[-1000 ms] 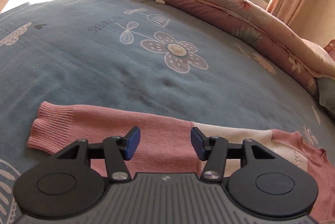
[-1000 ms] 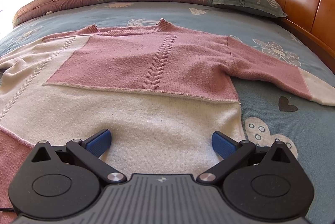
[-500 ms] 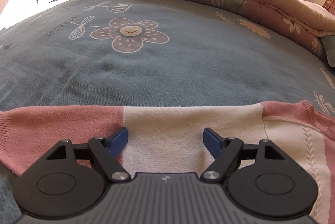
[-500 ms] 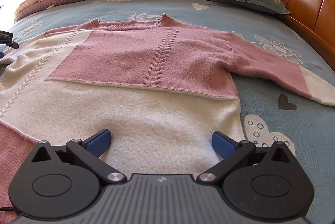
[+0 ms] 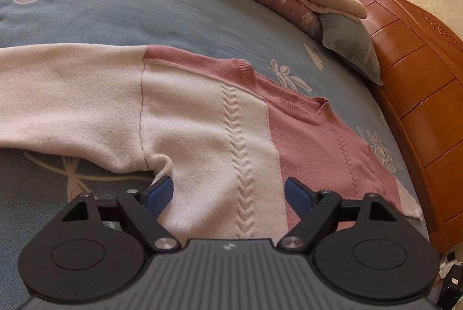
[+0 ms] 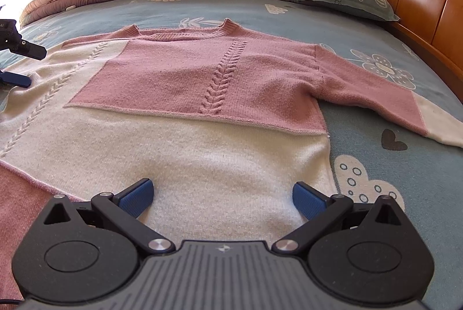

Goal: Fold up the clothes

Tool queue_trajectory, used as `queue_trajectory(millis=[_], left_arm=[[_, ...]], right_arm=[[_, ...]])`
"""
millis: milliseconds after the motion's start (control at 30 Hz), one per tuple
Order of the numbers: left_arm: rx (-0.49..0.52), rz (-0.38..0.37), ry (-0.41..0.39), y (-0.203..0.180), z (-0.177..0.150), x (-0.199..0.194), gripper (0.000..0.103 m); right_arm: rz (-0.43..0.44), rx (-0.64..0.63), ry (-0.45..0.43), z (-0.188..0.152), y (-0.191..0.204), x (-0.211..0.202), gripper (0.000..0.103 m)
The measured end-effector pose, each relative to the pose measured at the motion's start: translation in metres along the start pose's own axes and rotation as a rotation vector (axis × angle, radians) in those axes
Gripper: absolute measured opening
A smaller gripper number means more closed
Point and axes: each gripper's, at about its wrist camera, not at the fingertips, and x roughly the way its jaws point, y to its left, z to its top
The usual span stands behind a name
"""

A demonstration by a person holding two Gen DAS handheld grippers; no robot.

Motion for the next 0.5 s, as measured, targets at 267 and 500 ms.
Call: queue_trajectory(millis=[267,500], left_arm=[[-0.001,0.002,-0.033,-0.011,0.003,-0.019,0.085],[0.061,-0.076,0.074,-0.014,-0.03,-0.017,0.088]], right_arm=[[0.002,-0.001,0.007,0.001,0.0,0.0,0.103],[0.0,-0.004,0.011,0.001,0.001,-0.002,0.103]])
